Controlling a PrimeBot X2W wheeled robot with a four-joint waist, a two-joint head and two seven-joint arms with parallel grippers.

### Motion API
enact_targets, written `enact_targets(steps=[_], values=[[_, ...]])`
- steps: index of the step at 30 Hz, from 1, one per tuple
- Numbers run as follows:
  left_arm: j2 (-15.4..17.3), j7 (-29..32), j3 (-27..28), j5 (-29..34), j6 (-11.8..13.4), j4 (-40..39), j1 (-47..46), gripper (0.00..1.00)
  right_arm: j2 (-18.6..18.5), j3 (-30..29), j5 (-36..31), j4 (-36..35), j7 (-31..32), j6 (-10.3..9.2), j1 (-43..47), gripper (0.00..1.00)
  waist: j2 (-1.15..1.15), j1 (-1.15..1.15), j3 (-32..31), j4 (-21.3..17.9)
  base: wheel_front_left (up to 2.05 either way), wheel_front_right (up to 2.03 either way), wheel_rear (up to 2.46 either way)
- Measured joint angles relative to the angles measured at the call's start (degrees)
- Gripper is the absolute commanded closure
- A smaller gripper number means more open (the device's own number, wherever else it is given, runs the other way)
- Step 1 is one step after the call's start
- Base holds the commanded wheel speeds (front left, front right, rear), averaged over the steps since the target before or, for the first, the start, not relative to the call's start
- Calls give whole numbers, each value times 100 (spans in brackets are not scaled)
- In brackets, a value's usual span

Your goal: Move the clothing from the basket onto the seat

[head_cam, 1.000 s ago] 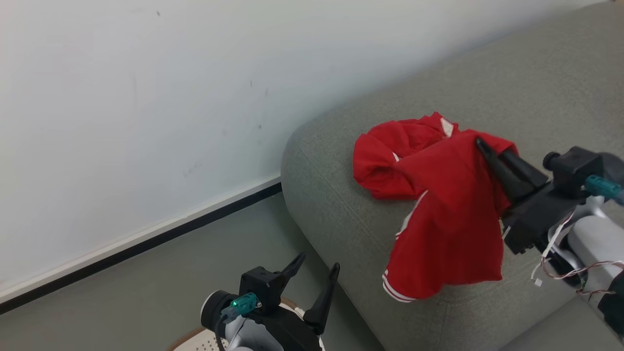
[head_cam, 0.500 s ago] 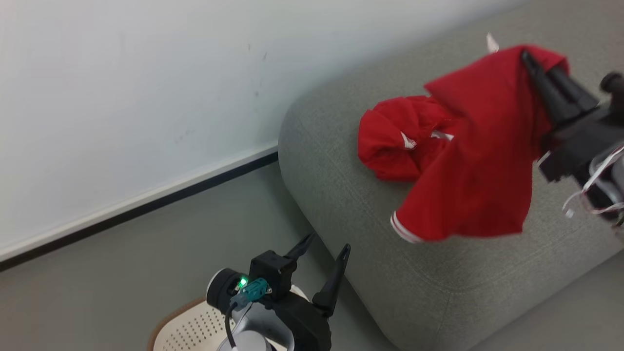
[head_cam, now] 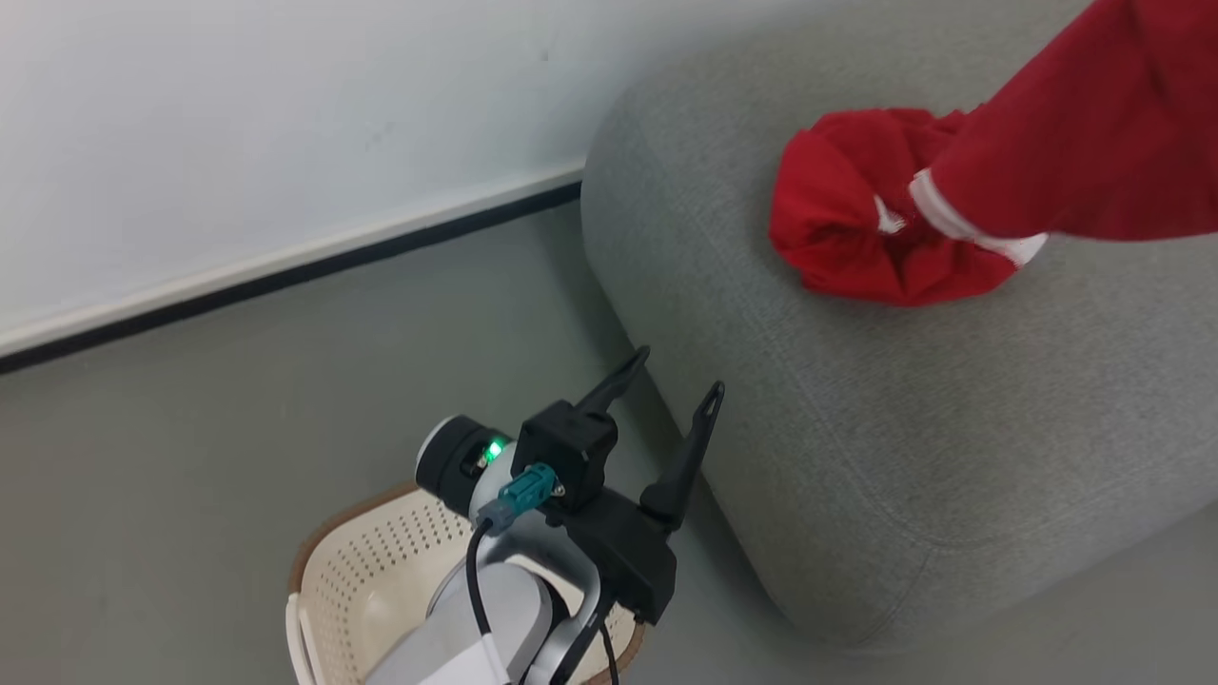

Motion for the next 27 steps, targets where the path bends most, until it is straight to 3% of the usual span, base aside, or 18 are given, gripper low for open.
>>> enact_targets(steps=[6, 14, 27], values=[[-1, 94, -34, 120, 42, -202, -360, 0, -246, -213, -3, 423, 13, 1, -435, 100, 0, 0, 498, 278, 0, 0, 0], [-1, 249, -79, 379, 91, -431, -688, 0, -274, -368, 54, 955, -12, -4, -589, 100, 0, 1, 1114, 516, 0, 0, 0], [30, 345, -79, 543, 115, -358, -1096, 0, 532, -293, 270, 1992, -112, -53, -138, 100, 1, 0, 1983, 573, 0, 0, 0]])
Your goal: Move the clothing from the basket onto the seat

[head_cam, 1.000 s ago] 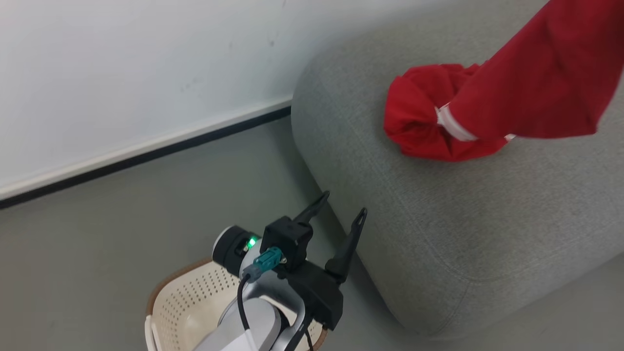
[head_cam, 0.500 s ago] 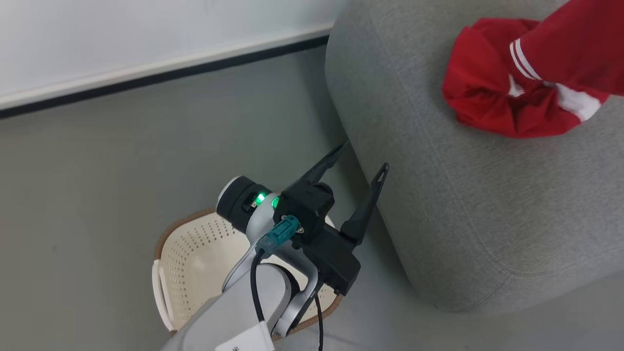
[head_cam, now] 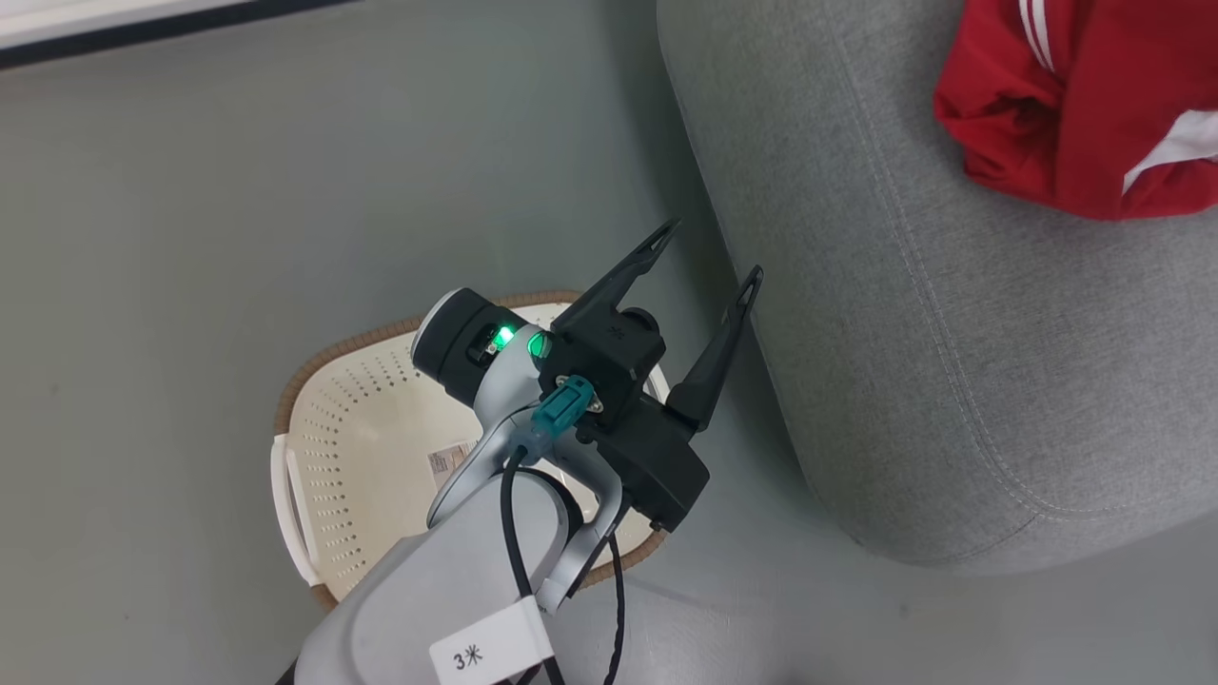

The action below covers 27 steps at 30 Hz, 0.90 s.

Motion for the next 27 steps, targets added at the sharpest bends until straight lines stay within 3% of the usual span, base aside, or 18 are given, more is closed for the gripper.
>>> enact_targets(steps=[10, 11, 12, 14, 15, 16, 27], values=[[2, -40, -29, 8, -9, 214, -22, 0, 388, 79, 26, 438, -49, 10, 277, 100, -1, -2, 63, -25, 0, 0, 0], [1, -53, -30, 7, -9, 234, -22, 0, 405, 83, 26, 469, -49, 11, 288, 93, 0, -2, 50, -26, 0, 0, 0], [1, -58, -30, 7, -9, 253, -22, 0, 428, 86, 26, 494, -51, 15, 301, 69, -1, -2, 35, -27, 0, 0, 0], [1, -78, -26, 5, -11, 302, -21, 0, 472, 122, 20, 521, -52, 52, 352, 52, -1, -2, 2, -30, 0, 0, 0], [2, -105, -20, 3, -12, 326, -18, 0, 491, 152, 8, 536, -53, 52, 383, 16, -1, -2, -17, -31, 0, 0, 0], [3, -110, -11, -4, -11, 342, -13, 0, 512, 179, -10, 558, -53, 53, 417, 0, 0, -2, -40, -34, 0, 0, 0], [0, -369, 91, -159, -57, 549, 145, 0, 690, 241, -26, 546, -58, 102, 857, 0, -1, -2, -355, -117, 0, 0, 0]])
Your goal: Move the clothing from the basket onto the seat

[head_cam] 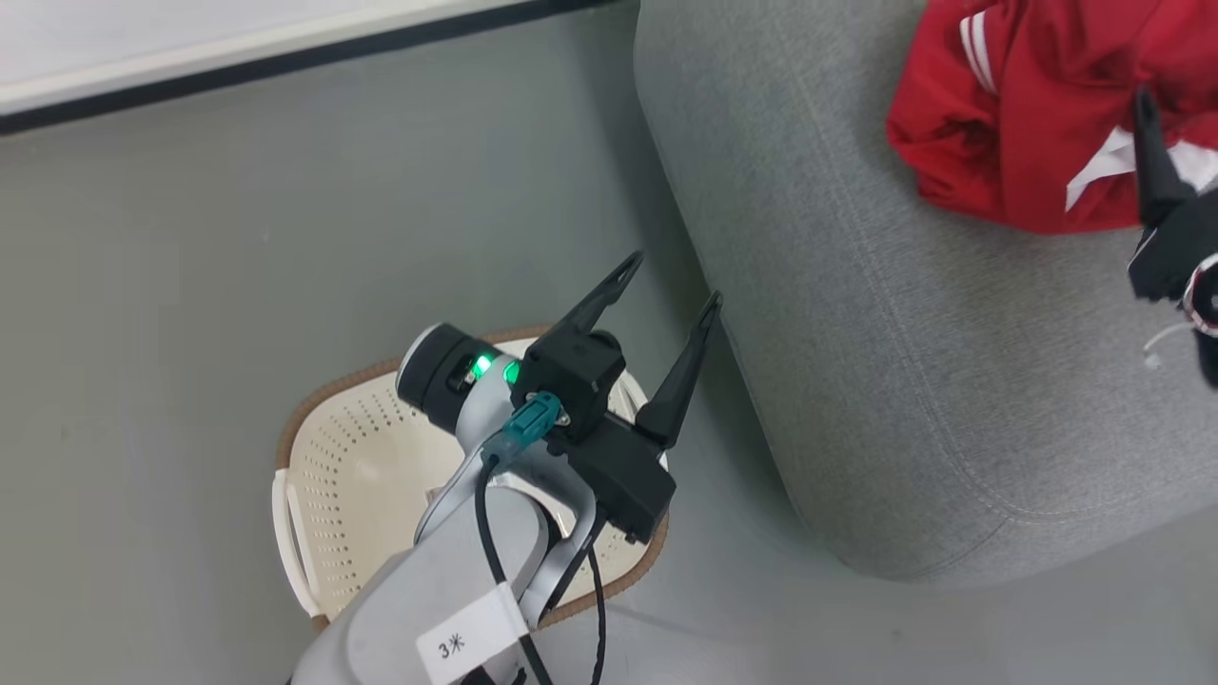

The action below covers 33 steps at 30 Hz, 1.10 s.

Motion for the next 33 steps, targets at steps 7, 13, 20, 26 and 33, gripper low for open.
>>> enact_targets(steps=[7, 13, 20, 26, 33], values=[[-23, -259, 63, -249, -52, 180, 247, 0, 65, -41, -38, -234, -1, 1, 494, 0, 0, 0, -359, -40, 0, 0, 0], [-26, -499, 166, -426, -98, 344, 471, 0, 112, -110, -116, -497, -1, -2, 919, 0, 0, -1, -745, -40, 0, 0, 0], [-35, -751, 266, -680, -147, 486, 869, 0, 120, -198, -210, -947, -1, -109, 1502, 0, -1, -1, -1241, 29, 0, 0, 0], [-1, -1001, 465, -804, -146, 550, 1239, 0, 148, -268, -260, -1382, -1, -211, 2050, 0, -1, -1, -1672, 163, 0, 0, 0], [214, -1102, 723, -961, -37, 677, 1711, 0, 170, -359, -303, -1859, -1, -386, 2661, 0, -1, -1, -2157, 413, 0, 0, 0]])
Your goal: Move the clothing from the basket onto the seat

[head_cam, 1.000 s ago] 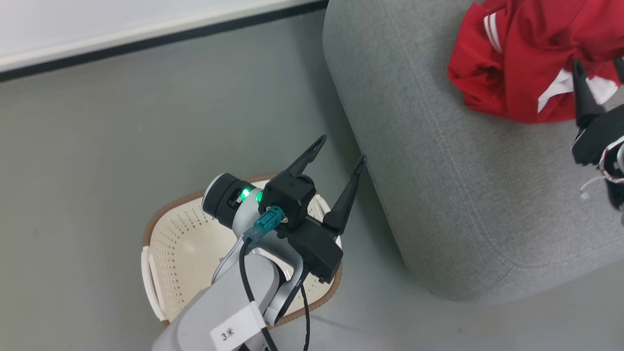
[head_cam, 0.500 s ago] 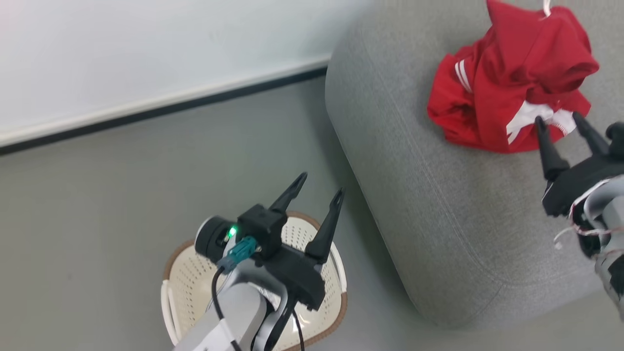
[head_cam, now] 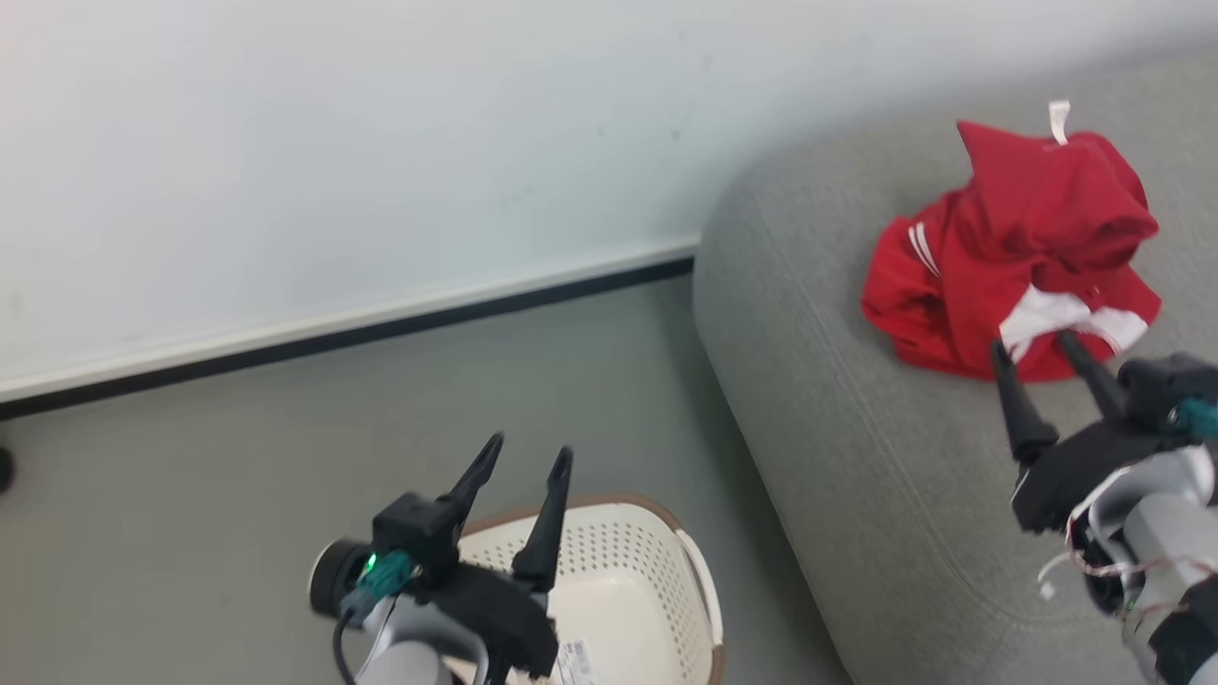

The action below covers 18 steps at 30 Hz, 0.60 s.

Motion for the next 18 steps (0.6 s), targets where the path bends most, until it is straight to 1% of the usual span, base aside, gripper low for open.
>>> enact_targets(steps=[7, 10, 17, 18], values=[[253, -46, 180, 10, 107, -20, 506, 0, 83, -80, -21, -654, 0, -201, 641, 0, 0, 0, -359, 372, 0, 0, 0], [435, -101, 372, 19, 172, -73, 739, 0, 188, -101, -67, -1046, 0, -332, 828, 0, 0, 1, -507, 563, 0, 0, 0], [652, -154, 787, 47, 252, -234, 1162, 0, 242, -97, -326, -1695, -18, -633, 1224, 0, 0, 1, -669, 731, 0, 0, 0], [681, -156, 844, 56, 252, -260, 1213, 0, 245, -99, -357, -1781, -22, -644, 1299, 0, 0, 1, -679, 739, 0, 0, 0]])
